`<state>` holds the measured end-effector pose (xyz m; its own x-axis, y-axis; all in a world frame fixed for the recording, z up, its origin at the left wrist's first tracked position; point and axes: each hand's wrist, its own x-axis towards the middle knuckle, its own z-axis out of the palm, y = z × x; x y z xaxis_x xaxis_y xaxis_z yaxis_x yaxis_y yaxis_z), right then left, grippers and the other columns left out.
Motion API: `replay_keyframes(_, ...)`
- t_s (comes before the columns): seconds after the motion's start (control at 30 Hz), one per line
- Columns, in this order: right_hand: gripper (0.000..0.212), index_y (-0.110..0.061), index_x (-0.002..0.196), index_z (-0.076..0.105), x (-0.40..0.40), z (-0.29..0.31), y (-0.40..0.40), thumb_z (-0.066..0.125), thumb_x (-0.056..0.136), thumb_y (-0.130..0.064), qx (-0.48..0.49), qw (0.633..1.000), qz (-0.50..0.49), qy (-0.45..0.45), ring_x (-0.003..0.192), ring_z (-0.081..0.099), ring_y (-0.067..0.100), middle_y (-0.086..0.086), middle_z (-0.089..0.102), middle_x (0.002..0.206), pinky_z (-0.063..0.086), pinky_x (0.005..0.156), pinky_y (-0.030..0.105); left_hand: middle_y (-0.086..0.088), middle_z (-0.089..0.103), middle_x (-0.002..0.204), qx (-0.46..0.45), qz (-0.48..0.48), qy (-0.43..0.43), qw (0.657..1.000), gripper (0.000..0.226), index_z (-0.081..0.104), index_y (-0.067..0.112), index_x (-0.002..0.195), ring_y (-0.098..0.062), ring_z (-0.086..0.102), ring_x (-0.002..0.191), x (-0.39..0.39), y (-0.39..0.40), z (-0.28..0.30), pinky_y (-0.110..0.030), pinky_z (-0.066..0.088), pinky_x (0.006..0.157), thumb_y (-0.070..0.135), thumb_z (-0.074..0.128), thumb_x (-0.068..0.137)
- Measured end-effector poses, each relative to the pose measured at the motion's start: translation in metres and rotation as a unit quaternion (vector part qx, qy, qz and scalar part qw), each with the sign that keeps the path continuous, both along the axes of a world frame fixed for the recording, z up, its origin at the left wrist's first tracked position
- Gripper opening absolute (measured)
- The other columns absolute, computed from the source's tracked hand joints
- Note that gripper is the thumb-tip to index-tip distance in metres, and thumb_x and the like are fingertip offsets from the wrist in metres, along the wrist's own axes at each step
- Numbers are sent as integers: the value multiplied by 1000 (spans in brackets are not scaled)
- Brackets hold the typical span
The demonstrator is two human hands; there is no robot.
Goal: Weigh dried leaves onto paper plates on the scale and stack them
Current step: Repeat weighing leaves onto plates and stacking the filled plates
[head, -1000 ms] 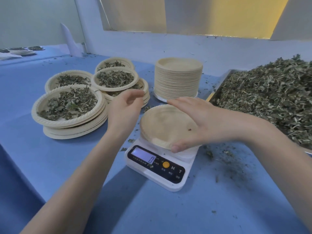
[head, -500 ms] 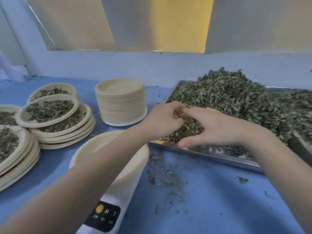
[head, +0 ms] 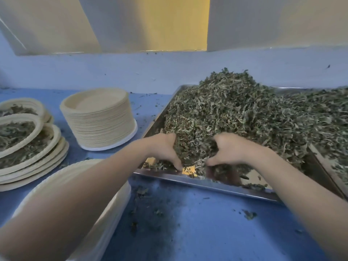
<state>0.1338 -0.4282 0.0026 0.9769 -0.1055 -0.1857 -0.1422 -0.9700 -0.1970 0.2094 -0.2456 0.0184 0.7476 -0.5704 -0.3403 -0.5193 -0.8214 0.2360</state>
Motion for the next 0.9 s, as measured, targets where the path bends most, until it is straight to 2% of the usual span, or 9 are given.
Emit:
replay_keyframes(0.13,75,-24,130,45,5,6,9,78,67,-48,96,992,74,-28,85,54,8,-7,53,110,43,73,23,3,56,125,-105,-16,65,992,94,26,20,143,7,55,91,-2,4,7,-4,38,76,34,81,69)
replay_keyframes(0.23,107,-24,143,27,3,16,-3,80,57,-60,70,995,65,-10,99,52,11,-4,47,124,45,84,27,-4,36,148,-28,-26,26,999,117,2,27,151,-15,45,125,8,23,24,-23,34,100,43,81,66)
replay_keyframes(0.33,131,-25,150,5,9,19,5,82,51,-61,43,995,76,46,129,40,25,9,30,149,37,103,34,-9,54,132,51,-16,84,995,124,-13,27,149,-22,60,110,7,23,25,-26,48,85,34,81,69)
replay_keyframes(0.4,129,-25,149,8,18,15,19,85,50,-56,45,993,95,50,127,41,25,10,33,146,38,105,35,-10,63,113,65,-25,87,994,118,-9,22,149,-22,64,97,0,13,17,-26,52,75,24,80,71)
replay_keyframes(0.5,100,-20,135,33,26,4,37,83,53,-48,51,993,110,11,102,51,19,5,48,122,48,91,33,-8,60,117,-64,-14,108,992,93,27,14,138,-26,64,100,-6,1,6,-33,55,82,8,84,65)
replay_keyframes(0.6,75,-15,123,46,25,-1,45,81,61,-34,68,990,113,-59,89,53,15,2,58,109,44,74,24,-11,65,94,-148,11,125,981,68,47,1,123,-20,68,70,-10,-4,5,-24,56,57,-5,79,64)
replay_keyframes(0.67,74,-17,126,46,22,3,42,81,62,-29,104,986,98,-89,85,54,13,-2,58,104,44,70,22,-11,61,89,-203,45,128,970,62,48,3,119,-17,64,56,-10,-4,8,-28,58,54,-10,75,65)
replay_keyframes(0.77,68,-27,124,46,20,21,38,79,65,-25,148,979,75,-116,67,53,2,-9,58,91,38,51,13,-14,58,97,-271,70,143,949,62,46,8,119,-25,66,66,-10,-1,19,-35,59,60,-14,72,67)
replay_keyframes(0.9,63,-29,124,49,19,44,43,76,68,-20,159,974,70,-144,49,50,3,-7,58,80,34,37,10,-13,60,82,-302,64,148,940,52,45,10,111,-15,64,49,-13,2,36,-25,57,52,-17,66,72)
